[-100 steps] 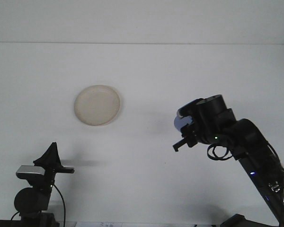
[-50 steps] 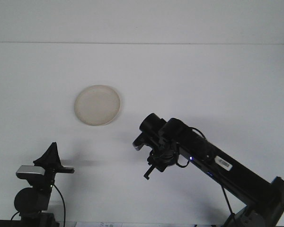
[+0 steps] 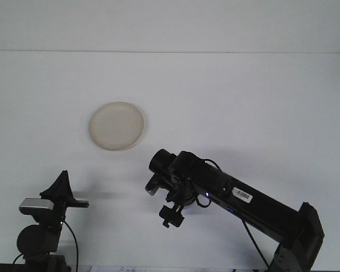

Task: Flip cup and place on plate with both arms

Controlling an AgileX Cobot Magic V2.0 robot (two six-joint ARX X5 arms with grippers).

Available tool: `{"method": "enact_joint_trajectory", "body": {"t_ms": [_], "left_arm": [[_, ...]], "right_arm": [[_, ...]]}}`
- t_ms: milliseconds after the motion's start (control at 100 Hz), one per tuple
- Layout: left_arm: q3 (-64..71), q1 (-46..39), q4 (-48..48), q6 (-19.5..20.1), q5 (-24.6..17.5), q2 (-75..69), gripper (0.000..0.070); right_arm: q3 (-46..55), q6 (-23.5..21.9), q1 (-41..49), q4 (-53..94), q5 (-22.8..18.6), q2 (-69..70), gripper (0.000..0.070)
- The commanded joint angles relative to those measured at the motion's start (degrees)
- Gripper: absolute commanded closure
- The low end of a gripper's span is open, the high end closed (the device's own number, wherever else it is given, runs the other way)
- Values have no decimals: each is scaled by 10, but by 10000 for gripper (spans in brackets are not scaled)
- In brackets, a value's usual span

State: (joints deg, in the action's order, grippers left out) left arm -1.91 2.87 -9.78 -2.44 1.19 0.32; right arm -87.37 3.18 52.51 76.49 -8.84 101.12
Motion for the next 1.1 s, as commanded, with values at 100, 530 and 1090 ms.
{"method": "enact_joint_trajectory", "body": {"t_ms": [100,530,1090], "left_arm": [[10,0,-6,0,-1,0,688],[10,0,-6,0,-1,0,688],[10,0,-6,0,-1,0,688]], "right_arm": [[-70,14,7,19,0,12,139],[-130,25,-100,20,86,-97,140],[216,-44,-487,-289,90,-490,141]]}}
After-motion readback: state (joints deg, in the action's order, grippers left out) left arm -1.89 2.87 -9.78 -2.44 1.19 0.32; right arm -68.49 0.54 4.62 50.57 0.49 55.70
